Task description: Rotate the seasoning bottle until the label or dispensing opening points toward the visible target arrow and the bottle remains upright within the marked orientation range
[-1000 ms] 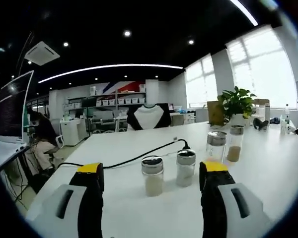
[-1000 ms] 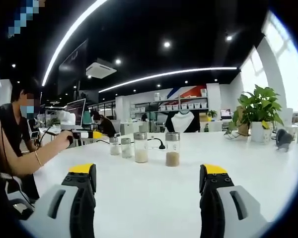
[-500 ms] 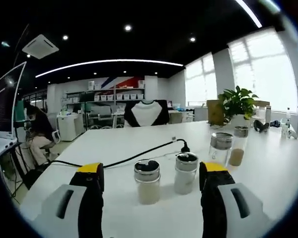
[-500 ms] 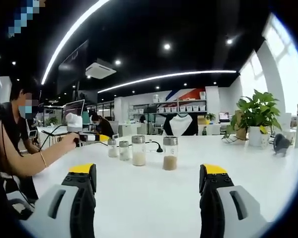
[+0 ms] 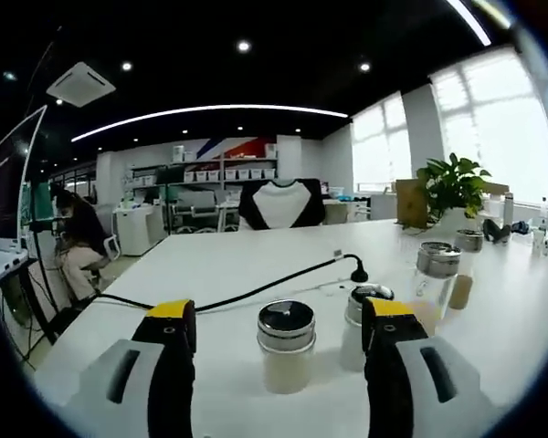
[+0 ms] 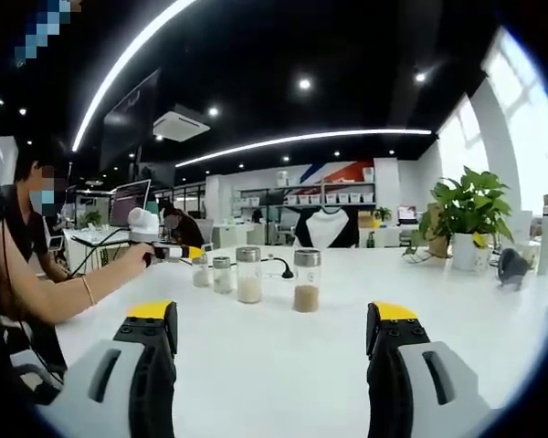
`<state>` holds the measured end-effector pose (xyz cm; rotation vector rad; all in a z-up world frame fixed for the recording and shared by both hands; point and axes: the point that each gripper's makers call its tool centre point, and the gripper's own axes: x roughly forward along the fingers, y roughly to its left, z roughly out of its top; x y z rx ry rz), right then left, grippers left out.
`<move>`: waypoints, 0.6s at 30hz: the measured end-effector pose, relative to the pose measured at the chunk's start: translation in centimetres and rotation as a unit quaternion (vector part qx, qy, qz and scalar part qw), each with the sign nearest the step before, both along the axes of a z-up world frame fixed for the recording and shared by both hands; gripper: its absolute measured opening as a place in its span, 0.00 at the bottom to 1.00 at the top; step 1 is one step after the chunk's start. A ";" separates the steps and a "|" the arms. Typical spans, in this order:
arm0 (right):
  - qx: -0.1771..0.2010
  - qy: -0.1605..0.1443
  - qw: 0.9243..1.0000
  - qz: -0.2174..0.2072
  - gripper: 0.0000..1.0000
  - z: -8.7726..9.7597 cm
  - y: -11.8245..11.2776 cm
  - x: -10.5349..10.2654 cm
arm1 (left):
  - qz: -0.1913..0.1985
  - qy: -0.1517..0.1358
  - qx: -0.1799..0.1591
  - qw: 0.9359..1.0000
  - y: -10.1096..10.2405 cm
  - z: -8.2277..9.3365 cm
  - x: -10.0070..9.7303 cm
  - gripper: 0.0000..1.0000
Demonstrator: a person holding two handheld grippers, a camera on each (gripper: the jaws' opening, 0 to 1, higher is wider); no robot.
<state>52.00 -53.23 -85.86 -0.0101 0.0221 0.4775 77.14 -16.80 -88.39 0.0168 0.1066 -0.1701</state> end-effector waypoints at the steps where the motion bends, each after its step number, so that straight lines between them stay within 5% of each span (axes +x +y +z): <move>1: -0.001 -0.001 1.000 -0.001 0.86 0.1 0.0 0.0 | 0.001 0.002 -0.001 1.000 0.1 -0.2 0.1 0.77; 16: 0.001 0.009 1.000 0.003 0.86 -0.8 0.6 0.7 | -0.009 0.023 0.010 1.000 -0.4 -2.4 0.3 0.74; 18: 0.005 0.008 1.000 0.005 0.86 -0.7 0.8 0.7 | -0.018 0.002 0.007 1.000 -0.8 -1.9 0.5 0.74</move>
